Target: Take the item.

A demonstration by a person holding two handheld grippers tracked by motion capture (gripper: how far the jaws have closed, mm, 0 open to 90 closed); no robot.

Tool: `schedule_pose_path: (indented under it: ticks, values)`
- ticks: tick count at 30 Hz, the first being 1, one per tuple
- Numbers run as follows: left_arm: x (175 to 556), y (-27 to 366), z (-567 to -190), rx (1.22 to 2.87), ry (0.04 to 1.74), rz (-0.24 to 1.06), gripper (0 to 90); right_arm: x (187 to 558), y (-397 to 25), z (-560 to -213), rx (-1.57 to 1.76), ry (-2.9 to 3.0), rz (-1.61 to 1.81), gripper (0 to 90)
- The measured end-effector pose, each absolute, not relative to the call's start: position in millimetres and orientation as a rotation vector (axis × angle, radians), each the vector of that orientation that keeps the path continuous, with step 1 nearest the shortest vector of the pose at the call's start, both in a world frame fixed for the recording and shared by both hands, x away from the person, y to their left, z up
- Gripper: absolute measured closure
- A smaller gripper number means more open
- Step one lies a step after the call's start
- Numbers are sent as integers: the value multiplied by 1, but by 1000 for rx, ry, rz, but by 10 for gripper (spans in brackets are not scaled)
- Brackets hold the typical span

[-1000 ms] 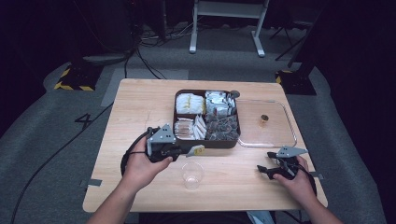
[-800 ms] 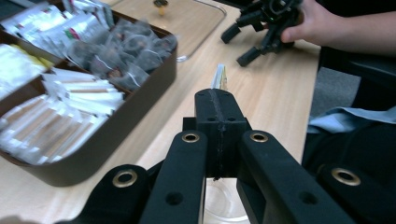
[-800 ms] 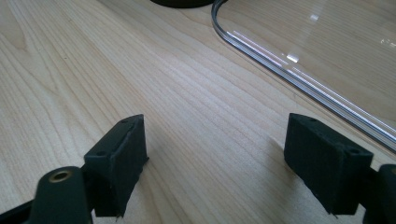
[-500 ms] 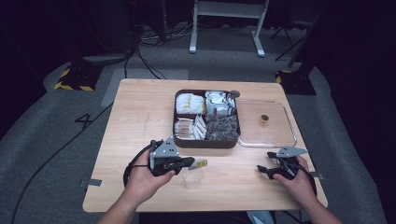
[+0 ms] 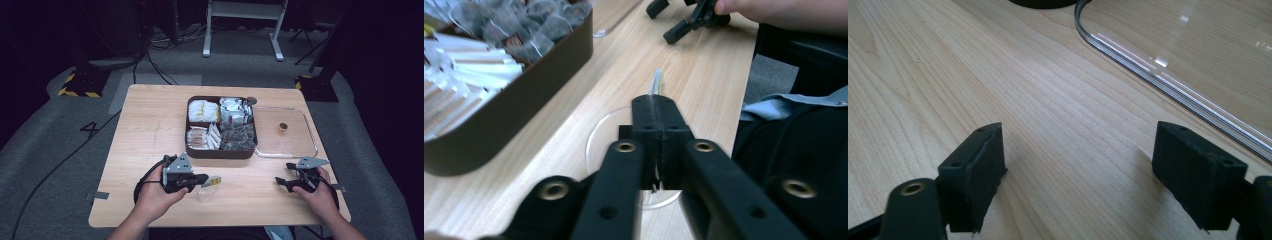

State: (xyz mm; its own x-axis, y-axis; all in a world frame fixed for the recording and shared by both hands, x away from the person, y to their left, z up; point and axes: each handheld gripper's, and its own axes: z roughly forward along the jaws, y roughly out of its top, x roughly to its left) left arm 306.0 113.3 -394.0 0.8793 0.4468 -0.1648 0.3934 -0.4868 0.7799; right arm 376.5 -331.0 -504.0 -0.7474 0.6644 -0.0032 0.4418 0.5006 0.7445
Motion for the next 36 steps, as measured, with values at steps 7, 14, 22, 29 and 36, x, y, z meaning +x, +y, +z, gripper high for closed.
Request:
schedule_pose_path:
  ticks: [7, 14, 22, 29, 36]
  values:
    - [304, 112, -390, 2120, 592, 88, 563, 377, -331, -504, 932, 2458, 1095, 213]
    - [312, 126, -384, 2095, 651, 187, 499, 377, -331, -504, 932, 2458, 1095, 213]
    - [316, 148, -377, 2092, 717, 284, 452, 376, -331, -504, 932, 2458, 1096, 213]
    - [313, 166, -381, 2091, 752, 340, 409, 377, -331, -504, 931, 2458, 1096, 213]
    - [304, 187, -388, 2090, 782, 382, 360, 376, -331, -504, 932, 2458, 1095, 213]
